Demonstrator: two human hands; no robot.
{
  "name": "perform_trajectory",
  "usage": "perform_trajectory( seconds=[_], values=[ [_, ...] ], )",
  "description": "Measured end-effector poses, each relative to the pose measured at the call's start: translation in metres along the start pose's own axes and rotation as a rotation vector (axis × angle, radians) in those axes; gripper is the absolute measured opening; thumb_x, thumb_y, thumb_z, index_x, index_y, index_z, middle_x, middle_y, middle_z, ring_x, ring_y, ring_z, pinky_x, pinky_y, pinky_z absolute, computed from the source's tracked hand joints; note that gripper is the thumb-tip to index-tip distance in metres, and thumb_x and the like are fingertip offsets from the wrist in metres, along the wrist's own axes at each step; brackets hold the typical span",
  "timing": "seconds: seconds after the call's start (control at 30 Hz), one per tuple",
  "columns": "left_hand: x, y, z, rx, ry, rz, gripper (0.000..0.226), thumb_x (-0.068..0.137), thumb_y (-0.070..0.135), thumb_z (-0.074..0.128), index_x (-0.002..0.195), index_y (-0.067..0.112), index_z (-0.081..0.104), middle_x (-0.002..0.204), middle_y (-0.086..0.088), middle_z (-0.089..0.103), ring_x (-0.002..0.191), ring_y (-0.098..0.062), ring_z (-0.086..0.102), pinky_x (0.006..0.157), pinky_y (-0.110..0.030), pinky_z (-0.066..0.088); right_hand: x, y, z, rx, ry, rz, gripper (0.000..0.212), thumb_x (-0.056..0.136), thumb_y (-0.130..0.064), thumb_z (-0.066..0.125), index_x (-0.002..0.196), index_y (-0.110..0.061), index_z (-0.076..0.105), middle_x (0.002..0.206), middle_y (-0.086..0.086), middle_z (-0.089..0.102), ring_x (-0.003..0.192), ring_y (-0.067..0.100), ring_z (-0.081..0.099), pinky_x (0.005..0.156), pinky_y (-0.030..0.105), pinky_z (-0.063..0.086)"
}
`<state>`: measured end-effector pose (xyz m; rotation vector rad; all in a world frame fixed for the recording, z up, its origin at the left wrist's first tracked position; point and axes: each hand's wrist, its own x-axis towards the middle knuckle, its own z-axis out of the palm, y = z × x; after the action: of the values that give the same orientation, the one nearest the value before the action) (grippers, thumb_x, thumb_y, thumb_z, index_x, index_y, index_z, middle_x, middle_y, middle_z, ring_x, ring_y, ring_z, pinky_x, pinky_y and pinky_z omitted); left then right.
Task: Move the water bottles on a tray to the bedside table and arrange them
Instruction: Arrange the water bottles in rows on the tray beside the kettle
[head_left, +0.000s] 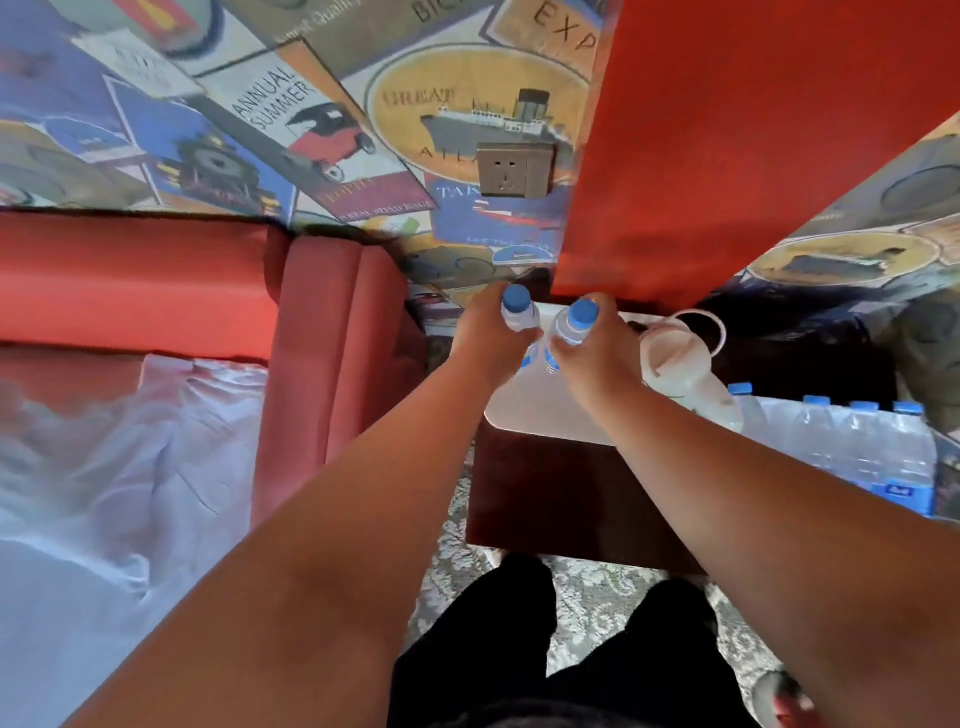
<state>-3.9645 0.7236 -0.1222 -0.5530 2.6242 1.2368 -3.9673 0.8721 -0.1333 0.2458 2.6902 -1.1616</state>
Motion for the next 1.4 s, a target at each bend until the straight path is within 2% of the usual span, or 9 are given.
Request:
perform_trajectory(
  seconds=[0.2, 0.37, 0.57, 0.67, 0.87, 1.03, 1.17, 1.3, 1.4],
  values=[
    [0.025, -0.012, 0.022, -0.077, -0.005, 0.021, 0.041, 0.069, 0.023, 0.083, 0.098, 0.032, 0.056, 0.079, 0.019, 0.059, 0.072, -0.002, 0.056, 0.058, -0.017, 0.034, 0.024, 0.008, 0.022, 0.07, 0.015, 0.048, 0.04, 0.071, -0.028, 0.077, 0.096, -0.038, 0.048, 0.084, -0.015, 0.061, 0.078, 0.014, 0.056, 0.069, 0.026, 0.037],
    [0.04, -0.018, 0.035, -0.058, -0.047, 0.022, 0.045, 0.07, 0.023, 0.086, 0.1, 0.029, 0.054, 0.086, 0.013, 0.061, 0.081, -0.017, 0.06, 0.061, -0.024, 0.038, 0.041, 0.023, 0.029, 0.043, -0.015, 0.074, 0.038, 0.075, -0.024, 0.074, 0.108, -0.032, 0.056, 0.096, -0.01, 0.068, 0.091, 0.02, 0.064, 0.081, 0.035, 0.051],
    [0.054, -0.019, 0.04, -0.065, -0.031, 0.026, 0.038, 0.073, 0.028, 0.081, 0.097, 0.03, 0.051, 0.083, 0.015, 0.061, 0.075, -0.001, 0.057, 0.057, -0.019, 0.034, 0.05, 0.032, 0.036, 0.104, 0.031, 0.029, 0.038, 0.076, -0.023, 0.074, 0.11, -0.029, 0.058, 0.102, -0.009, 0.069, 0.094, 0.018, 0.065, 0.084, 0.036, 0.051],
    [0.053, -0.019, 0.042, -0.053, -0.02, 0.048, 0.038, 0.074, 0.025, 0.081, 0.101, 0.026, 0.054, 0.085, 0.015, 0.062, 0.075, -0.009, 0.058, 0.058, -0.018, 0.033, 0.05, 0.035, 0.034, 0.095, 0.006, 0.001, 0.045, 0.078, -0.023, 0.076, 0.118, -0.026, 0.056, 0.11, -0.006, 0.068, 0.101, 0.02, 0.064, 0.088, 0.035, 0.05],
    [0.031, -0.018, 0.044, -0.052, 0.002, 0.06, 0.063, 0.078, 0.015, 0.078, 0.133, 0.022, 0.049, 0.111, 0.013, 0.059, 0.099, -0.01, 0.057, 0.076, -0.008, 0.038, 0.037, 0.03, 0.013, 0.113, -0.075, -0.003, 0.085, 0.08, -0.02, 0.077, 0.151, -0.02, 0.031, 0.142, 0.001, 0.053, 0.125, 0.02, 0.054, 0.102, 0.03, 0.042],
    [-0.014, -0.018, 0.045, 0.034, 0.001, -0.121, 0.083, 0.081, 0.027, 0.078, 0.151, 0.016, 0.034, 0.145, -0.004, 0.049, 0.13, -0.022, 0.05, 0.108, -0.042, 0.041, -0.002, 0.034, -0.023, 0.111, -0.103, -0.098, 0.079, 0.08, -0.019, 0.077, 0.149, -0.017, 0.037, 0.139, 0.004, 0.056, 0.125, 0.018, 0.05, 0.09, 0.013, 0.03],
    [-0.061, -0.005, 0.059, 0.053, -0.053, -0.152, 0.063, 0.084, 0.033, 0.076, 0.139, 0.021, 0.047, 0.124, 0.004, 0.061, 0.111, -0.012, 0.06, 0.095, -0.029, 0.046, -0.033, 0.061, -0.067, 0.089, -0.144, -0.099, 0.069, 0.084, -0.028, 0.073, 0.146, -0.02, 0.042, 0.137, 0.002, 0.056, 0.124, 0.018, 0.052, 0.096, 0.023, 0.037],
    [-0.105, 0.04, 0.096, 0.112, -0.075, -0.066, 0.012, 0.086, 0.039, 0.067, 0.09, 0.032, 0.059, 0.08, 0.019, 0.065, 0.073, 0.006, 0.059, 0.071, -0.023, 0.047, -0.054, 0.12, -0.135, 0.034, -0.023, -0.132, 0.052, 0.088, -0.027, 0.066, 0.137, -0.025, 0.047, 0.134, -0.002, 0.056, 0.118, 0.019, 0.056, 0.095, 0.032, 0.047],
    [-0.137, 0.084, 0.146, 0.137, -0.091, -0.014, 0.022, 0.082, 0.05, 0.058, 0.07, 0.031, 0.053, 0.067, 0.017, 0.061, 0.065, 0.007, 0.054, 0.059, -0.017, 0.037, -0.059, 0.179, -0.187, -0.048, 0.012, -0.037, 0.05, 0.089, -0.028, 0.063, 0.137, -0.024, 0.049, 0.134, -0.002, 0.055, 0.119, 0.017, 0.055, 0.096, 0.028, 0.043]
  ],
)
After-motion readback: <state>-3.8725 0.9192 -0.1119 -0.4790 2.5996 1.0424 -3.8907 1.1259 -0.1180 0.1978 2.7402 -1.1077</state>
